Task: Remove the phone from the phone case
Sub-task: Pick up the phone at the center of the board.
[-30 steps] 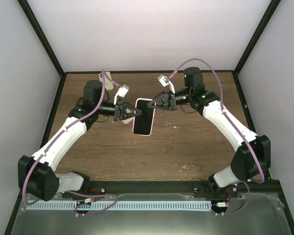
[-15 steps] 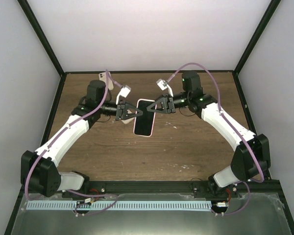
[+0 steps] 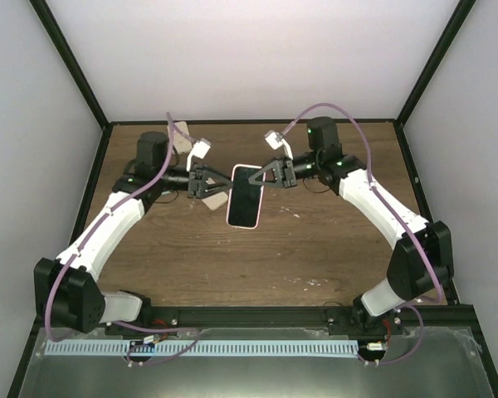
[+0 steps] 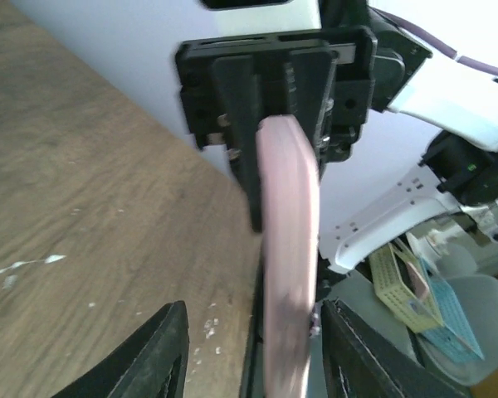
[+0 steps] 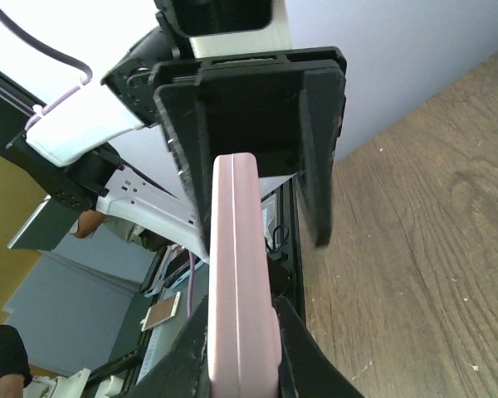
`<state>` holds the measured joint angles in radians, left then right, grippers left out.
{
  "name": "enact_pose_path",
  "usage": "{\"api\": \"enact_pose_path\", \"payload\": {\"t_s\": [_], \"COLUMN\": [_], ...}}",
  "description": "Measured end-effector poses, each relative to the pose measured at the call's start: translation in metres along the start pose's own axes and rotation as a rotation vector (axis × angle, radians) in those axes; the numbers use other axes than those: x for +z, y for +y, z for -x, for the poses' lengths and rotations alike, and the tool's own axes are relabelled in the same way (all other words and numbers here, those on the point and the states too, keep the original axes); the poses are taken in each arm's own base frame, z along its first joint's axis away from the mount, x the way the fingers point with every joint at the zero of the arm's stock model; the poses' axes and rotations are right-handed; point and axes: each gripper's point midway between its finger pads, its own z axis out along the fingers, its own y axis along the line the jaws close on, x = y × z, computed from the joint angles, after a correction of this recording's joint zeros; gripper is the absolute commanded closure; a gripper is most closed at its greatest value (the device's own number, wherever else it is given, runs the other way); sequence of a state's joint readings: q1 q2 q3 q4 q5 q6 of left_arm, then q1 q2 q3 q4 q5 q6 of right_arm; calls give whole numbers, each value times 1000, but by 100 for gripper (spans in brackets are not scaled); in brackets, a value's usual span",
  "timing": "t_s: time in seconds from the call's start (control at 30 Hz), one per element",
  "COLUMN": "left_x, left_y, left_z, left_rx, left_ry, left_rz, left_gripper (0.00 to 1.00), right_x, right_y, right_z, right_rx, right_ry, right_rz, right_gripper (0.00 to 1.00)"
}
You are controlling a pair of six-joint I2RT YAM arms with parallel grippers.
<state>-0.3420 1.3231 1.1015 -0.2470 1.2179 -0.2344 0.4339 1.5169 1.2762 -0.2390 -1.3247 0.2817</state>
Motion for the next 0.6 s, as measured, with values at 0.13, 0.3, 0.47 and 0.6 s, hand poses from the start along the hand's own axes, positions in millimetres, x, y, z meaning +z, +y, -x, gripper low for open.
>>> {"api": "enact_pose_path", "payload": {"t_s": [0.13, 0.3, 0.47, 0.6], "left_x": [-24, -28, -24, -12], "left_y": [15, 8, 3, -5], "left_z": [2, -18, -24, -30], "left_rx": [-5, -6, -2, 7], "left_ry": [-44, -38, -25, 3], "left_rz": [65, 67, 50, 21], "left_gripper": [49, 48, 50, 53], "right_x": [-17, -41, -45, -45], "right_y": [-1, 1, 6, 12], "right_z": [15, 36, 43, 47], "right_rx": [2, -10, 0, 3], "right_ry": [-32, -84, -93, -95], "right_rz": [-8, -18, 0, 16], "right_gripper": [99, 99, 99, 99]}}
